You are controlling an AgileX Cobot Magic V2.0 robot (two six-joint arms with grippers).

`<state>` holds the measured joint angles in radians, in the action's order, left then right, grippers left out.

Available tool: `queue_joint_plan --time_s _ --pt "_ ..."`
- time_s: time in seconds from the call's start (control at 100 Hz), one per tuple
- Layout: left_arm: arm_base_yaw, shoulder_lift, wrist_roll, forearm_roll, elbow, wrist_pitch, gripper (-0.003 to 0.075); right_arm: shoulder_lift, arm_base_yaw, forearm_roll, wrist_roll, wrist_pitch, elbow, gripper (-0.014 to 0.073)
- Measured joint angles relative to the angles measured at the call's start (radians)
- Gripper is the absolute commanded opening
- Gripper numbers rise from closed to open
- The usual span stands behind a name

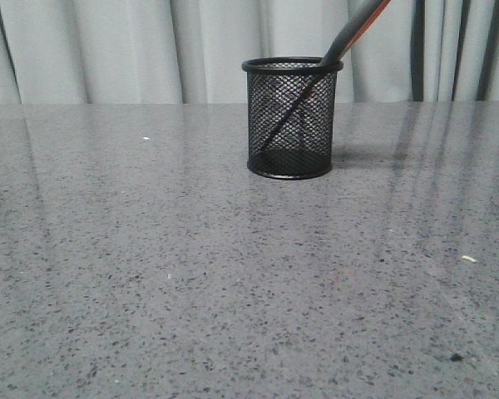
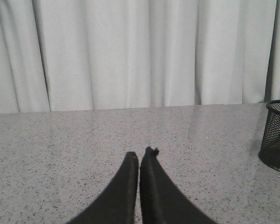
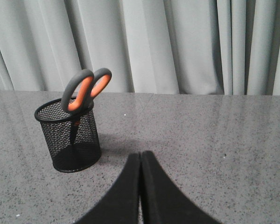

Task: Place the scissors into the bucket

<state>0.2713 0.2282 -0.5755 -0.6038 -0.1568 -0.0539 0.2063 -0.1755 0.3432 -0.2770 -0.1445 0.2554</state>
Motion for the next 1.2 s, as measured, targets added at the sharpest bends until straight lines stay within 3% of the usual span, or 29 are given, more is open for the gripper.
queue_joint_plan --time_s 0.82,0.89,1.06,1.2 --pt "-0.005 0.000 0.008 0.012 0.004 0.000 -0.0020 0.000 0.000 0.000 0.001 -0.005 0.000 -0.0066" --pt "-0.023 0.000 0.076 0.097 0.021 -0.002 -0.0020 0.000 0.000 0.000 0.001 -0.005 0.000 -0.0066" --pt "-0.094 -0.052 0.434 0.431 0.110 0.006 -0.0020 0.000 0.000 0.000 0.001 -0.006 0.000 -0.0066" --pt "-0.113 -0.190 0.516 0.522 0.157 0.060 -0.0020 0.000 0.000 0.000 0.001 -0.006 0.000 -0.0066"
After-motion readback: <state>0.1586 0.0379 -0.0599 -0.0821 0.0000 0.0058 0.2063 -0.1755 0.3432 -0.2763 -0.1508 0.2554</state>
